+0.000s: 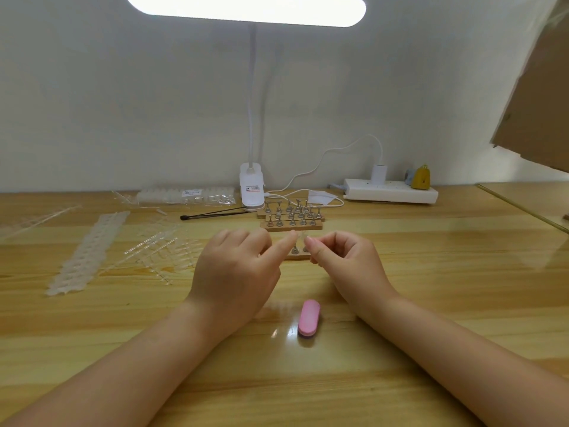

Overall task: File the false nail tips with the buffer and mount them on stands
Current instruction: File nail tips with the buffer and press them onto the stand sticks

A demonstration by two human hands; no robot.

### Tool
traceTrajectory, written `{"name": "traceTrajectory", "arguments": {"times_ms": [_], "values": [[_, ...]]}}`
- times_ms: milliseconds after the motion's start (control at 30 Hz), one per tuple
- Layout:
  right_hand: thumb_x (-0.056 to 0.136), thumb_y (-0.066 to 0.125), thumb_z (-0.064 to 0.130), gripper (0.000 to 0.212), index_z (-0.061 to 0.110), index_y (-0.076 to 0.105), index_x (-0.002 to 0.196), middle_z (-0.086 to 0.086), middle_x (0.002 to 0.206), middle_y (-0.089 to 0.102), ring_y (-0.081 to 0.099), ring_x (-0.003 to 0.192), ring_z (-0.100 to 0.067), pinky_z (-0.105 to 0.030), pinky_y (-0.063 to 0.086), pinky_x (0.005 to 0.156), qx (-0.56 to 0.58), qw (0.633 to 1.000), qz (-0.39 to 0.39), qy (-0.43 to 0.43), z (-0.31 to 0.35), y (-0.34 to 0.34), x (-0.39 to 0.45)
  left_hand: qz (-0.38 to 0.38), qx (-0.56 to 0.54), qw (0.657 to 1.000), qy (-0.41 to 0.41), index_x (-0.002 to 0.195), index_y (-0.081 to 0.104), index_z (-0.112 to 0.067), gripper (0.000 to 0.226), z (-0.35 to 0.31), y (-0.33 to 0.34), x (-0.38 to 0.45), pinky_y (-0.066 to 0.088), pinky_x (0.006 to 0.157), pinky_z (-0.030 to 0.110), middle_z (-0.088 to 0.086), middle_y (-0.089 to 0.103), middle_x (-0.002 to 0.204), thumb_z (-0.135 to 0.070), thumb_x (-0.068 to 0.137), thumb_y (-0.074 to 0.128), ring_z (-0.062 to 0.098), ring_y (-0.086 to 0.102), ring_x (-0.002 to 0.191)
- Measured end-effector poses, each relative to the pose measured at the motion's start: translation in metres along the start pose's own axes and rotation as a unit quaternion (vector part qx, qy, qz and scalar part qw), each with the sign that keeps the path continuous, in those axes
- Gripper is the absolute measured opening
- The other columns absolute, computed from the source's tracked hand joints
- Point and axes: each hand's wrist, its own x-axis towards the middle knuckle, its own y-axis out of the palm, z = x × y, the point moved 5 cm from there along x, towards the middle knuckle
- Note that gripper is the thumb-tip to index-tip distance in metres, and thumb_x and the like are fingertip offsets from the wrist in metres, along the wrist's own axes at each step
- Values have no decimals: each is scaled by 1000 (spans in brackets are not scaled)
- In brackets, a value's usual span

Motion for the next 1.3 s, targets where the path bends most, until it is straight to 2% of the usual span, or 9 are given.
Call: {"name": "traceTrajectory", "arguments": {"times_ms": [167, 367, 500, 633, 700, 833, 933, 1133, 1300], "values": [[86, 71, 19, 19, 3, 68, 75, 0, 63, 63, 56, 62, -8, -23, 48, 63, 5, 1000, -3, 4, -2, -1, 0, 9, 8, 1000, 29, 105, 74, -17, 38, -5, 2, -1, 44, 54, 33, 2, 60, 67, -3, 71, 64, 25, 54, 56], [88, 68, 19, 9, 15, 70, 81, 3, 71, 68, 60, 68, -4, -17, 49, 66, -11, 1000, 27, -11, -1, 0, 2, 72, -218, 961, -156, 109, 71, -19, 29, 4, 11, -6, 46, 67, 37, -14, 56, 75, -16, 83, 58, 15, 57, 71], [88, 66, 15, 6, 14, 70, 83, 5, 72, 70, 63, 70, -1, -12, 47, 66, 18, 999, 42, -5, -2, -1, 5, 103, -417, 862, -269, 105, 69, -23, 25, 10, 20, -8, 45, 79, 25, -6, 64, 81, -5, 90, 61, 11, 58, 82], [86, 66, 21, 10, 12, 69, 87, -6, 82, 72, 66, 79, -13, -25, 53, 80, 24, 996, 82, -2, 1, 2, 5, 134, -612, 695, -352, 96, 70, -11, 24, 10, 28, -8, 47, 64, 19, 2, 71, 83, -9, 78, 53, 10, 57, 69], [84, 66, 26, 16, 10, 69, 88, -13, 88, 72, 66, 86, -28, -34, 51, 86, 11, 996, 92, -4, 2, 3, 4, 140, -638, 667, -360, 91, 70, -10, 27, 10, 29, -8, 44, 59, 17, -2, 69, 76, -10, 74, 49, 7, 54, 62], [88, 66, 23, 13, 10, 69, 85, -10, 82, 69, 60, 75, -15, -26, 50, 75, -30, 997, 62, -16, 4, -2, 3, 80, -448, 777, -435, 95, 70, -23, 26, 34, 32, -17, 39, 51, 22, -8, 63, 60, -6, 91, 51, 7, 44, 50], [90, 65, 28, 15, 17, 67, 81, 0, 72, 65, 52, 63, -7, -26, 45, 61, -98, 995, -6, -30, 4, -11, 5, 153, -212, 860, -437, 108, 67, -25, 26, 54, 36, -27, 35, 53, 26, -13, 52, 51, -19, 93, 47, 12, 51, 56], [93, 58, 33, 19, 25, 61, 76, 9, 81, 60, 54, 88, -15, -30, 42, 71, -259, 963, -66, 27, -12, -30, 14, 279, 84, 891, -348, 115, 62, -22, 37, 56, 42, -28, 36, 88, 35, 1, 61, 112, -43, 94, 40, 25, 52, 105], [92, 57, 37, 14, 29, 59, 81, 11, 85, 61, 51, 107, -22, -30, 38, 79, -329, 942, -45, 44, -17, -27, 13, 216, 32, 934, -284, 130, 53, -24, 39, 45, 41, -24, 24, 96, 35, -2, 59, 122, -33, 92, 46, 23, 44, 117]]}}
